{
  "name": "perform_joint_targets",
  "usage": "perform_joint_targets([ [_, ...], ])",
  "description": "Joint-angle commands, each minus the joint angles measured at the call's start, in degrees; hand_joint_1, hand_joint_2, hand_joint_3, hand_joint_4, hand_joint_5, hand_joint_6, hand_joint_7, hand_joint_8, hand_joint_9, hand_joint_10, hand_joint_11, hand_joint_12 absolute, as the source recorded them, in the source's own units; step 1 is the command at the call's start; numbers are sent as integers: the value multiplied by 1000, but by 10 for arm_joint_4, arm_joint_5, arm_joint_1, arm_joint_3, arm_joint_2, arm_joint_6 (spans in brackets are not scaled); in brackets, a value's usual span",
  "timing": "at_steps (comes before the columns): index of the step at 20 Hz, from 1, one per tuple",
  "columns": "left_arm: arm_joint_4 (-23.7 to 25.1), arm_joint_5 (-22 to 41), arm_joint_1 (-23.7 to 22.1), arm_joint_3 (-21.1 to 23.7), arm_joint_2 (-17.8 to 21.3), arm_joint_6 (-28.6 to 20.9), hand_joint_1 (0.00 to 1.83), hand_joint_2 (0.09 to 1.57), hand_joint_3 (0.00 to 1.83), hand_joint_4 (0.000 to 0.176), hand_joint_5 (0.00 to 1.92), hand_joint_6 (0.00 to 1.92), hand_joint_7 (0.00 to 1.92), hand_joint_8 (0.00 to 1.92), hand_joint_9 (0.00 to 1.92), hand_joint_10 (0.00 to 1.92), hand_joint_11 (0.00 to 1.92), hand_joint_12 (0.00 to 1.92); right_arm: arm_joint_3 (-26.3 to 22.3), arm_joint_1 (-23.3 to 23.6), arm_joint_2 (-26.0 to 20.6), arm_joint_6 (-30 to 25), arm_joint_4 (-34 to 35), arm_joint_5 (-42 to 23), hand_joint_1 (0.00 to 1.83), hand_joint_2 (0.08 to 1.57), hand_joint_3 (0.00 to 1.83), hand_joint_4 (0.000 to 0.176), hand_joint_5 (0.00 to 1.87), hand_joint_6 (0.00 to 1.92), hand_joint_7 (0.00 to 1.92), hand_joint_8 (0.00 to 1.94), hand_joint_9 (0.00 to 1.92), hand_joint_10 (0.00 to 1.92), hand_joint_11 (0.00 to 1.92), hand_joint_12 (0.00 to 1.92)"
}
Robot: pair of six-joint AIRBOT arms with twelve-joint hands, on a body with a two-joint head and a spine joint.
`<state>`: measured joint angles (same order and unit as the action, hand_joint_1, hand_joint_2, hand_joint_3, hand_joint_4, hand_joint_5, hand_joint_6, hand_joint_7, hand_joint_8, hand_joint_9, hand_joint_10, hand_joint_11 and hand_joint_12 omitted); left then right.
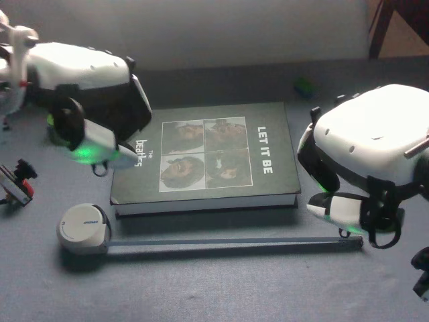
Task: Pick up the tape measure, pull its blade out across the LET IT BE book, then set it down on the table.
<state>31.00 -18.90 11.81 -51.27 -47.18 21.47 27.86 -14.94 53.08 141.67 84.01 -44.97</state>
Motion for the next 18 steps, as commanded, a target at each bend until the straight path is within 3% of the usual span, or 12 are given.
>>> perform_joint_targets([
  [1, 55, 7, -14, 7, -2, -34, 906, 1204, 0, 58, 1351, 1921, 1396, 1921, 1501, 1921, 1529, 1921, -3, 8, -2, 2, -39, -30, 883, 1276, 14, 0, 1128, 1921, 1368, 1941, 1578, 1921, 1776, 1921],
  [2, 153, -18, -16, 29, -6, -142, 854, 1242, 4, 152, 1414, 1921, 1456, 1921, 1556, 1921, 1613, 1921, -6, 9, 0, 1, -39, -35, 875, 1312, 17, 0, 1142, 1921, 1382, 1941, 1598, 1921, 1775, 1921],
  [3, 230, -42, -16, 45, -9, -232, 826, 1262, 8, 171, 1428, 1921, 1467, 1921, 1567, 1921, 1639, 1921, -9, 11, 1, 1, -39, -40, 877, 1331, 21, 0, 1145, 1921, 1385, 1941, 1602, 1921, 1775, 1921],
  [4, 297, -80, -16, 68, -16, -307, 795, 1281, 13, 175, 1421, 1921, 1467, 1921, 1565, 1921, 1644, 1921, -12, 18, 4, -1, -39, -51, 888, 1340, 14, 0, 1146, 1921, 1383, 1941, 1603, 1921, 1774, 1921],
  [9, 415, -209, 5, 150, -56, -480, 766, 1315, 10, 176, 1367, 1921, 1475, 1921, 1565, 1921, 1644, 1921, -16, 22, 11, -18, -39, -60, 937, 1334, 1, 0, 1104, 1921, 1373, 1941, 1605, 1921, 1785, 1921],
  [10, 451, -264, 16, 175, -72, -527, 766, 1317, 10, 176, 1367, 1921, 1475, 1921, 1566, 1921, 1642, 1921, -17, 26, 12, -18, -39, -59, 943, 1336, 1, 0, 1103, 1921, 1371, 1941, 1606, 1921, 1784, 1921],
  [14, 468, -314, 22, 189, -87, -540, 813, 1310, 2, 176, 1351, 1921, 1461, 1921, 1553, 1921, 1623, 1921, -16, 21, 11, -11, -40, -59, 943, 1339, 2, 0, 1114, 1921, 1370, 1941, 1606, 1921, 1782, 1921],
  [18, 471, -315, 24, 191, -88, -540, 823, 1312, 2, 176, 1331, 1921, 1452, 1921, 1550, 1921, 1615, 1921, -16, 6, 9, -19, -75, -62, 953, 1334, 0, 0, 1118, 1921, 1370, 1941, 1607, 1921, 1780, 1921],
])
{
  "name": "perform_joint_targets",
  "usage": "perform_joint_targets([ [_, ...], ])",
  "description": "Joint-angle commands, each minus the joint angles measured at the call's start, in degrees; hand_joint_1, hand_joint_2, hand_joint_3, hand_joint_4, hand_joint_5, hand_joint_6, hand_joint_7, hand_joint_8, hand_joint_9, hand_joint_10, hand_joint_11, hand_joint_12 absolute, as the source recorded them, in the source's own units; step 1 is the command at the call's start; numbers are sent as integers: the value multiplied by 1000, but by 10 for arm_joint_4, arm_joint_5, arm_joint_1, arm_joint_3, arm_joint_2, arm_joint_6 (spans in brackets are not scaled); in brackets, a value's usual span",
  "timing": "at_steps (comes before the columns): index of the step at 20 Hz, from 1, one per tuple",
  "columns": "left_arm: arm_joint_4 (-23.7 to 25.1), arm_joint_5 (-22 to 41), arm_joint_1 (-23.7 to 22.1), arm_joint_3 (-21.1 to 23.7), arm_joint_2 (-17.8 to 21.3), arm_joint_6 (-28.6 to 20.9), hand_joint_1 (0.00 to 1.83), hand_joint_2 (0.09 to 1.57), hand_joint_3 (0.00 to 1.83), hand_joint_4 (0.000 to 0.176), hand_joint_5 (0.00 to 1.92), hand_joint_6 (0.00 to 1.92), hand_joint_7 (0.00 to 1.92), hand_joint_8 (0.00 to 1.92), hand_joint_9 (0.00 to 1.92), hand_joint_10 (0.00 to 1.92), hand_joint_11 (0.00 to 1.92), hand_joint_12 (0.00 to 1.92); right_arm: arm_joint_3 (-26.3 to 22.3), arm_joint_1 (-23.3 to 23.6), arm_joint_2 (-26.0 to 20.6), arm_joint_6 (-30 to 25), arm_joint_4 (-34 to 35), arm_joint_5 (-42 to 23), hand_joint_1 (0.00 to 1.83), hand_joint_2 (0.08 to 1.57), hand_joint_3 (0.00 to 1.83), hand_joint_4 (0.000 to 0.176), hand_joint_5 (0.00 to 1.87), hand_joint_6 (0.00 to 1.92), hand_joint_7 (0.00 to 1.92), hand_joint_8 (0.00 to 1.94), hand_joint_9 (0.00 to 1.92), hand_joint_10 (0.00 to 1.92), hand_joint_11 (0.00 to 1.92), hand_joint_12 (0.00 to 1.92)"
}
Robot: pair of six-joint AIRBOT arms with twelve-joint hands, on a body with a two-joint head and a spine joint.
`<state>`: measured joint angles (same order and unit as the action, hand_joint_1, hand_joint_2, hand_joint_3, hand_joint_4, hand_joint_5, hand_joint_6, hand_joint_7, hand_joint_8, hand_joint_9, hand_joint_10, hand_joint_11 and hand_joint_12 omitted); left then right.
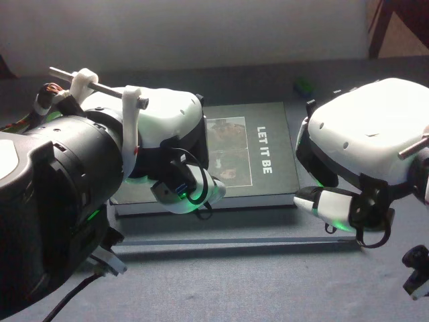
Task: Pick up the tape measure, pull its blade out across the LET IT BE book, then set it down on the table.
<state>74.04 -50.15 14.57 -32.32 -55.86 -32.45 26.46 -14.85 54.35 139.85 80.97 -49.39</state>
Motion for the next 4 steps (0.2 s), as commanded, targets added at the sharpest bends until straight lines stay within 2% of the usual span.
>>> perform_joint_targets([
  [1, 41, -4, -6, 2, -2, -1, 824, 1312, 2, 176, 1331, 1921, 1452, 1921, 1549, 1921, 1614, 1921, -2, 2, -3, -1, -53, -18, 961, 1333, 0, 0, 1115, 1921, 1369, 1941, 1608, 1921, 1779, 1921],
  [4, 46, -2, -8, 4, -2, -1, 831, 1312, 1, 176, 1328, 1921, 1449, 1921, 1547, 1921, 1612, 1921, -2, -3, -5, -6, -61, -17, 957, 1336, 0, 0, 1116, 1921, 1365, 1941, 1608, 1921, 1778, 1921],
])
